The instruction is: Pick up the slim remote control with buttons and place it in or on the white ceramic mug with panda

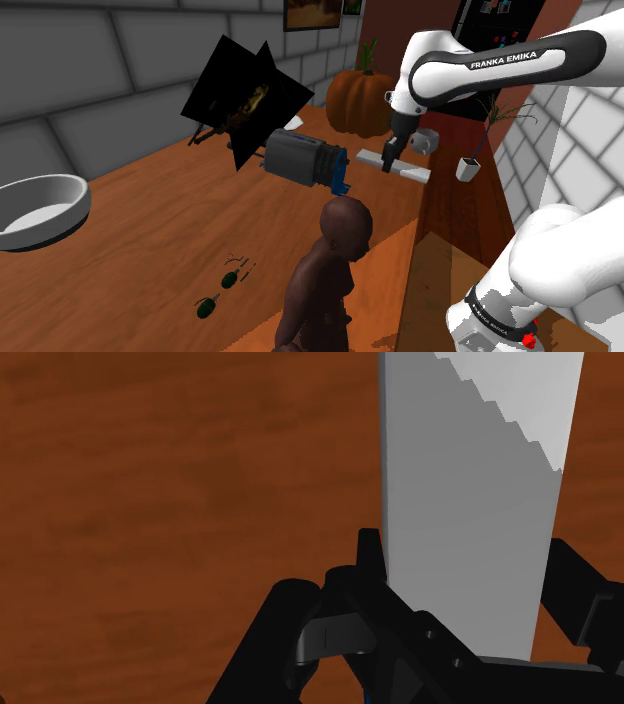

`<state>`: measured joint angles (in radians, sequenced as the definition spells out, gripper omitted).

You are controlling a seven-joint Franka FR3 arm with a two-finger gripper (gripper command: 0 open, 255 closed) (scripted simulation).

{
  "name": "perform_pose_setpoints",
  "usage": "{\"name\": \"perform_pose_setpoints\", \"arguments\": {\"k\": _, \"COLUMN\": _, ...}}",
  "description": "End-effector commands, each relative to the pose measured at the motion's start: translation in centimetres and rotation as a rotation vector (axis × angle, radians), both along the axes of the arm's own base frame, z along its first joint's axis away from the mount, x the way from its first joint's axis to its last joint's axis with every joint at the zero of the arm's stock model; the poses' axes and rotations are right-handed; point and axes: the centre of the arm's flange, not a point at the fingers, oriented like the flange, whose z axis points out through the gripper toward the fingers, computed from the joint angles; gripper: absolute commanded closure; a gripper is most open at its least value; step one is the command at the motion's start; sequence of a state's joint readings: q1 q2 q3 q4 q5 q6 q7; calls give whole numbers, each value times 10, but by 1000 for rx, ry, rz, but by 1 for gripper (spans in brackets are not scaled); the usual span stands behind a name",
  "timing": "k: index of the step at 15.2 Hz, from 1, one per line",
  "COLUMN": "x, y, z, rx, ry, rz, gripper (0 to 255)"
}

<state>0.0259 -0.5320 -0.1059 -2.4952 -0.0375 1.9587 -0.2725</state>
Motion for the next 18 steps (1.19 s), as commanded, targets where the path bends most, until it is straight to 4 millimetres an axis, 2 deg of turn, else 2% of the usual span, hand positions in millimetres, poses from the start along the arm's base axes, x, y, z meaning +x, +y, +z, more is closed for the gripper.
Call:
{"name": "perform_pose_setpoints", "arguments": {"k": 1, "x": -1, "y": 0, "z": 11, "rx": 0, "ry": 0, "rz": 0, "gripper": 255}}
{"name": "perform_pose_setpoints", "arguments": {"k": 5, "x": -1, "y": 0, "z": 30, "rx": 0, "ry": 0, "rz": 0, "gripper": 255}}
{"name": "perform_pose_setpoints", "arguments": {"k": 18, "x": 36, "y": -167, "z": 30, "rx": 0, "ry": 0, "rz": 0, "gripper": 255}}
